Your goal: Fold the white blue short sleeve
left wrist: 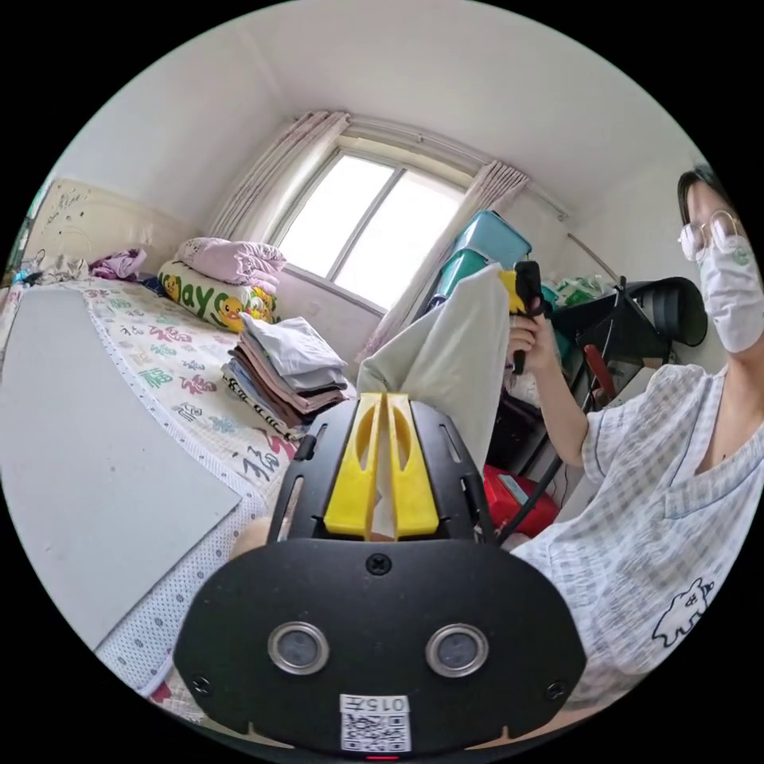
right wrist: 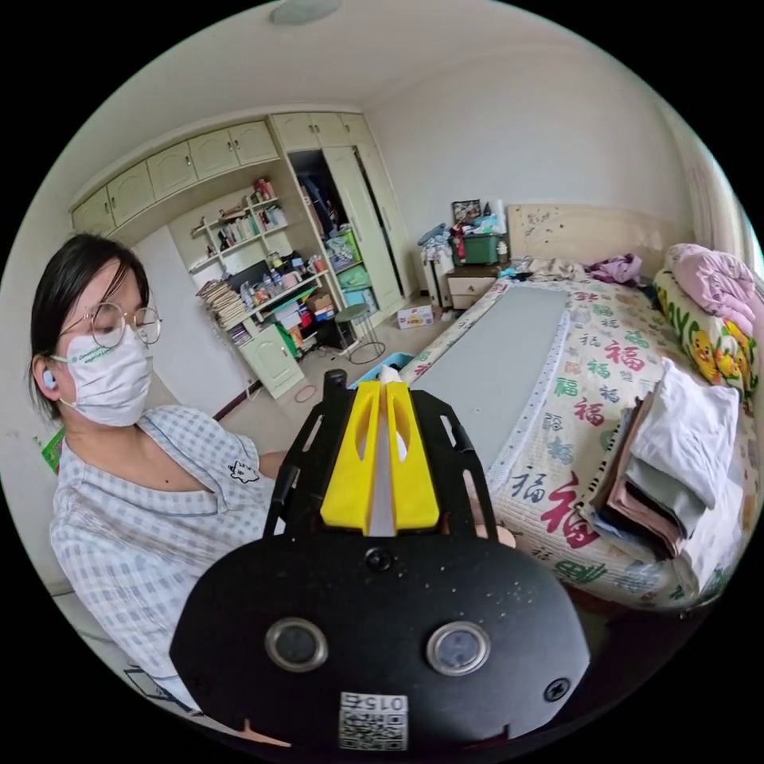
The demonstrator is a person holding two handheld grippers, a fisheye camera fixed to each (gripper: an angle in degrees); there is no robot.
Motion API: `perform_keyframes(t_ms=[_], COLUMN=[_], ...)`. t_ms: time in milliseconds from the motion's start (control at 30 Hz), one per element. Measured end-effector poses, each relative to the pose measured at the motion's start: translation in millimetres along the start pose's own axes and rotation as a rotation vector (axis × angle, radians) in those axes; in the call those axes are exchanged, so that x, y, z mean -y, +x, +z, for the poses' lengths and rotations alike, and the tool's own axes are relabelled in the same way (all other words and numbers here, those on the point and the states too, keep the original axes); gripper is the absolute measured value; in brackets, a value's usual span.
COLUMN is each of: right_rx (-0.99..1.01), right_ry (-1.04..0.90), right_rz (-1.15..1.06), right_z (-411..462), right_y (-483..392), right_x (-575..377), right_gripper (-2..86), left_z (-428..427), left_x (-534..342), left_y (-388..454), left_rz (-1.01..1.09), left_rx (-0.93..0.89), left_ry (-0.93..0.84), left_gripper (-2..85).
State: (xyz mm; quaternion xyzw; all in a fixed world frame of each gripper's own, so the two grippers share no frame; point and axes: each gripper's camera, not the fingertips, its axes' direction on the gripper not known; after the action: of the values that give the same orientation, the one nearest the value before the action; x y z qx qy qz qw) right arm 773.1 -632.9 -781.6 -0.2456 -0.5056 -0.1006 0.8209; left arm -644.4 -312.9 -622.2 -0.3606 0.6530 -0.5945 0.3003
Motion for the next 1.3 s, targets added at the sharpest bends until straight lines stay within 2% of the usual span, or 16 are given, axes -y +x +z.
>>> perform_keyframes(t_ms=[133, 300, 600, 700, 800, 867, 933, 1000, 1067, 1133, 1200, 1300], right_rx=[-0.049, -0.137, -0.312, -0.381, -0.572, -0.693, -0.799, -0.738, -0.677, -0.6, -0.549, -0.389], right_ry=[0.133, 0.213, 0.395, 0.404, 0.334, 0.243, 0.201, 0.264, 0.242, 0.103, 0.054, 0.132], right_rz=[0.087, 0.163, 0.353, 0.432, 0.569, 0.7, 0.831, 0.752, 0.678, 0.736, 0.823, 0.881], right_z=[-47.8, -78.5, -141.7, -145.7, -124.4, -103.8, -89.6, -81.0, -63.7, -33.3, -16.0, -1.5], right_y=[14.8, 34.7, 118.7, 177.0, 278.9, 345.0, 384.9, 383.1, 382.1, 397.0, 405.0, 401.2], right_x=[-76.6, -156.2, -240.1, -237.4, -216.1, -221.4, -259.8, -302.6, -354.5, -429.4, -483.9, -549.6], right_gripper=[0.2, 0.2, 0.5, 0.8, 1.8, 2.8, 4.6, 6.0, 8.7, 11.9, 13.0, 11.7], left_z=[15.8, 64.3, 237.2, 316.4, 412.1, 477.1, 497.8, 508.2, 516.9, 519.1, 525.0, 549.5], left_x=[35.4, 65.6, 145.7, 179.2, 215.1, 222.6, 210.0, 191.0, 155.5, 125.3, 100.9, 74.8], left_y=[-5.2, -15.2, -77.4, -139.0, -225.6, -296.4, -324.7, -327.7, -323.5, -325.1, -325.8, -314.1], left_rz=[0.081, 0.13, 0.136, 0.065, -0.06, -0.239, -0.306, -0.226, -0.086, -0.054, -0.047, -0.001], left_rx=[0.063, 0.057, -0.034, -0.047, 0.023, 0.152, 0.236, 0.236, 0.267, 0.262, 0.201, 0.105], left_ry=[0.009, 0.006, -0.045, -0.054, -0.069, -0.104, -0.099, -0.107, -0.194, -0.232, -0.271, -0.326], left_gripper=[-0.4, -0.2, -0.2, -0.2, -0.4, -0.6, -0.6, -0.6, -0.4, -0.2, 0.4, 4.2])
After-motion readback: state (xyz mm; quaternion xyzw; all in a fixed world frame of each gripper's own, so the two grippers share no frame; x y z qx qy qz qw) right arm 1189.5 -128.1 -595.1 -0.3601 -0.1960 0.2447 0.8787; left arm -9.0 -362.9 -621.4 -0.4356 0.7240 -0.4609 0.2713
